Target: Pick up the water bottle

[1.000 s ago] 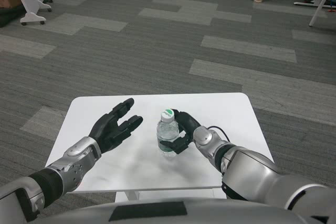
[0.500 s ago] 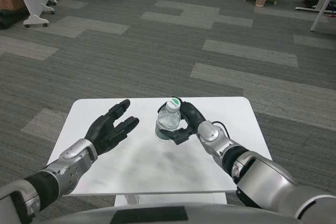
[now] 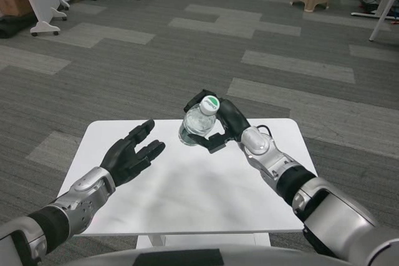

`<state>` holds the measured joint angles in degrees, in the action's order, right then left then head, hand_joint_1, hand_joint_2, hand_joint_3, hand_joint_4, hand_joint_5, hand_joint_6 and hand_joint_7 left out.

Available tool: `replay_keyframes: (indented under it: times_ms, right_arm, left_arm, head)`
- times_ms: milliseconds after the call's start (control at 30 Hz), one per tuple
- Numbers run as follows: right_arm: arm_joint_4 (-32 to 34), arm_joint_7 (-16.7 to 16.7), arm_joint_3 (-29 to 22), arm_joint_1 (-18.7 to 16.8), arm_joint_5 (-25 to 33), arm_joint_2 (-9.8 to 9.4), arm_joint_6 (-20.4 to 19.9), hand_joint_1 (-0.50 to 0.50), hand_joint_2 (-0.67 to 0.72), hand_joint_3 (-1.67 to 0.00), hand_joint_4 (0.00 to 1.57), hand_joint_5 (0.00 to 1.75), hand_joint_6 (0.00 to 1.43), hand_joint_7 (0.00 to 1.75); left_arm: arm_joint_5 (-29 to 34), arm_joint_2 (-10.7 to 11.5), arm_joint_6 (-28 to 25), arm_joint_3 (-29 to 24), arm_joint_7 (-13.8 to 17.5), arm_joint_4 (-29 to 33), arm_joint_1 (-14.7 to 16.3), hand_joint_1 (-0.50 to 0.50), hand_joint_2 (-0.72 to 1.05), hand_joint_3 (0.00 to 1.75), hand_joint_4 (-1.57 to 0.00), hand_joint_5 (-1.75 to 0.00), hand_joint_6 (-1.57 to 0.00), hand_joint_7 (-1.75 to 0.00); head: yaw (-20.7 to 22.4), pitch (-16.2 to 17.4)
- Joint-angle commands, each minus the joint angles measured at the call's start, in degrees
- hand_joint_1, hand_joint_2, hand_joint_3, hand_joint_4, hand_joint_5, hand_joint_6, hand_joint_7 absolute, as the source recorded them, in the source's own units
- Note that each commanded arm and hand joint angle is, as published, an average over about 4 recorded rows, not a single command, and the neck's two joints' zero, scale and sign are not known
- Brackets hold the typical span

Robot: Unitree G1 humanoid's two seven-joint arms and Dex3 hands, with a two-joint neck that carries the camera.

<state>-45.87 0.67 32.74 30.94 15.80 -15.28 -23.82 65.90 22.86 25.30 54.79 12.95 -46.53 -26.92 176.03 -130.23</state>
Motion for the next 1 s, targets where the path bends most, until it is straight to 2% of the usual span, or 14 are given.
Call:
replay_keyframes:
  times_ms: [33, 367, 567, 700, 867, 1000]
  right_arm:
    - [1.49, -0.47, -0.99, 0.02, 0.55, -1.88, -0.19, -0.29, -0.54, -1.43, 1.18, 1.45, 0.91, 1.54]
    - [1.40, -1.59, -2.68, -1.06, 0.64, -3.57, -0.17, -0.29, -0.54, -1.41, 1.17, 1.45, 0.89, 1.54]
    - [0.83, -2.43, -3.95, -1.67, 0.59, -3.84, -0.17, -0.29, -0.54, -1.37, 1.17, 1.45, 0.88, 1.54]
    - [0.41, -2.65, -4.31, -1.87, 0.57, -4.06, -0.17, -0.29, -0.54, -1.43, 1.17, 1.45, 0.88, 1.54]
    - [-0.05, -3.26, -4.88, -1.94, 0.55, -4.14, -0.22, -0.29, -0.54, -1.41, 1.17, 1.45, 0.88, 1.54]
    - [-0.44, -3.70, -5.27, -1.94, 0.55, -4.30, -0.22, -0.29, -0.54, -1.41, 1.17, 1.45, 0.88, 1.54]
  left_arm:
    - [-0.18, 0.89, 0.19, -0.76, 0.06, 0.39, -0.17, 0.50, 1.05, 0.09, 0.00, 0.00, 0.00, 0.00]
    - [-0.33, 1.05, 0.19, -1.05, 0.06, 0.48, -0.15, 0.50, 1.05, 0.09, 0.00, 0.00, 0.00, 0.00]
    - [-0.69, 1.22, 0.19, -1.35, 0.06, 0.48, -0.15, 0.50, 1.05, 0.09, 0.00, 0.00, 0.00, 0.00]
    - [-0.69, 1.24, 0.19, -1.44, 0.01, 0.48, -0.15, 0.50, 1.05, 0.09, 0.00, 0.00, 0.00, 0.00]
    - [-0.73, 1.31, 0.19, -1.75, 0.06, 0.48, -0.15, 0.50, 1.05, 0.09, 0.00, 0.00, 0.00, 0.00]
    - [-1.65, 1.31, 0.19, -2.47, 0.01, 0.48, -0.15, 0.50, 1.05, 0.09, 0.00, 0.00, 0.00, 0.00]
  head:
    - [-0.02, 0.00]
    - [-1.08, -0.14]
    - [-1.49, -0.80]
    - [-2.35, -1.33]
    - [-2.91, -1.60]
    - [-4.76, -3.04]
